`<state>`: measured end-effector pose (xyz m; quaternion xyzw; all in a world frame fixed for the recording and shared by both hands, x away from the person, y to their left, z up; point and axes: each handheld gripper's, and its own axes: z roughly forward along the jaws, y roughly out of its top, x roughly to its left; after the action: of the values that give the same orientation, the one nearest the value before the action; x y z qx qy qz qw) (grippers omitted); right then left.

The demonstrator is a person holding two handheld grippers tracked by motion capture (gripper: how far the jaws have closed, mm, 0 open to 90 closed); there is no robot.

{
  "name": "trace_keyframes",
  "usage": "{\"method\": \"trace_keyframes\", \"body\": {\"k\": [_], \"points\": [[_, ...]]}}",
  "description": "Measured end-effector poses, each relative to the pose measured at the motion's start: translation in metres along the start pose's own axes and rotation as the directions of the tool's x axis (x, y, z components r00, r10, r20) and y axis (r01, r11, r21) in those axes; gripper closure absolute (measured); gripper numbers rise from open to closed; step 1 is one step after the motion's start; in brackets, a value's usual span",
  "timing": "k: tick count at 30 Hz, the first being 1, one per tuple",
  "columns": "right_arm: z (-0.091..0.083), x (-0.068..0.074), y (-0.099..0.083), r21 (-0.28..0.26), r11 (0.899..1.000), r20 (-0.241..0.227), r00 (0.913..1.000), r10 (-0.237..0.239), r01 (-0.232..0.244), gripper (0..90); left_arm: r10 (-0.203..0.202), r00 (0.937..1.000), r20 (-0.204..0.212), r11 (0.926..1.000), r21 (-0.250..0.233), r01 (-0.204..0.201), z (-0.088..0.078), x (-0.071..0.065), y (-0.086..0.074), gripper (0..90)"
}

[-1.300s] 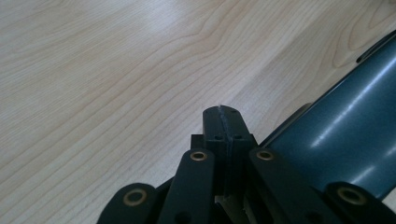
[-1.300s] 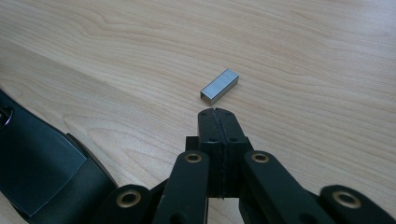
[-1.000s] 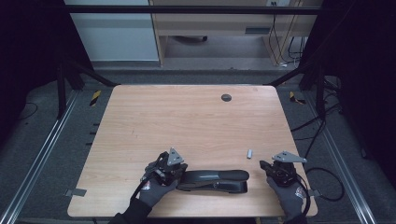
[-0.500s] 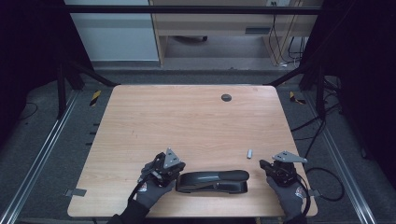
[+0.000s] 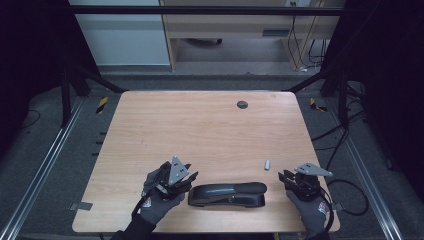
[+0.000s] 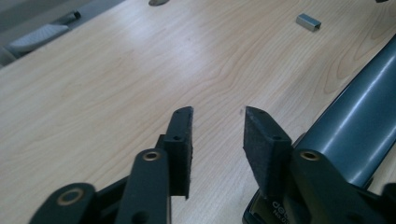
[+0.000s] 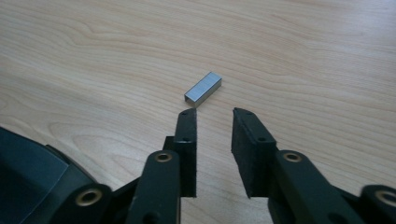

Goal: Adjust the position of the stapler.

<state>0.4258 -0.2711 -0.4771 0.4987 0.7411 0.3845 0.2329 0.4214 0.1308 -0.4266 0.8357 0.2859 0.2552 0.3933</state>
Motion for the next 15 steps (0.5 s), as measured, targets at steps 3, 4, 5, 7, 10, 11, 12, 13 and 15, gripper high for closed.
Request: {"method": "trace_keyframes", "body": {"k": [3,4,5,7,10,11,12,13,15], "points": [[0.0,-0.001,-0.001,-0.006,1.0,0.013,0.9999,0.007,-0.007,67.3,0.023,0.9997,-0.007,0.9996,-0.015,-0.023,-0.003,-0.004,0.003,55.7],[0.001,-0.001,-0.001,-0.007,1.0,0.017,0.9998,0.004,-0.004,65.9,0.033,0.9994,-0.009,0.9993,-0.017,-0.034,-0.004,-0.006,0.004,53.8],[0.001,-0.002,-0.001,-0.01,1.0,0.021,0.9998,0.002,-0.002,64.7,0.043,0.999,-0.01,0.9989,-0.019,-0.043,-0.005,-0.007,0.005,51.6],[0.001,-0.001,0.0,-0.007,1.0,0.028,0.9995,0.011,-0.01,62.0,0.054,0.9985,-0.011,0.9983,-0.021,-0.054,-0.007,-0.011,0.008,47.8],[0.003,-0.002,-0.001,-0.004,1.0,0.044,0.999,-0.001,0.001,59.5,0.081,0.9964,-0.027,0.9965,-0.016,-0.082,-0.009,-0.018,0.012,42.9],[0.003,-0.002,-0.001,-0.004,1.0,0.048,0.9988,-0.003,0.003,58.9,0.09,0.9956,-0.027,0.9958,-0.014,-0.09,-0.009,-0.02,0.013,42.1],[0.003,-0.002,-0.001,-0.004,1.0,0.05,0.9987,-0.004,0.004,58.2,0.1,0.9946,-0.028,0.9948,-0.012,-0.101,-0.01,-0.022,0.014,41.5],[0.003,-0.002,0.0,-0.004,1.0,0.054,0.9985,-0.004,0.004,57.6,0.111,0.9935,-0.028,0.9938,-0.008,-0.111,-0.01,-0.025,0.015,40.5],[0.003,-0.003,0.0,0.002,1.0,0.056,0.9984,-0.005,0.005,57.1,0.132,0.9908,-0.029,0.9912,-0.003,-0.132,-0.012,-0.031,0.019,38.7]]}}
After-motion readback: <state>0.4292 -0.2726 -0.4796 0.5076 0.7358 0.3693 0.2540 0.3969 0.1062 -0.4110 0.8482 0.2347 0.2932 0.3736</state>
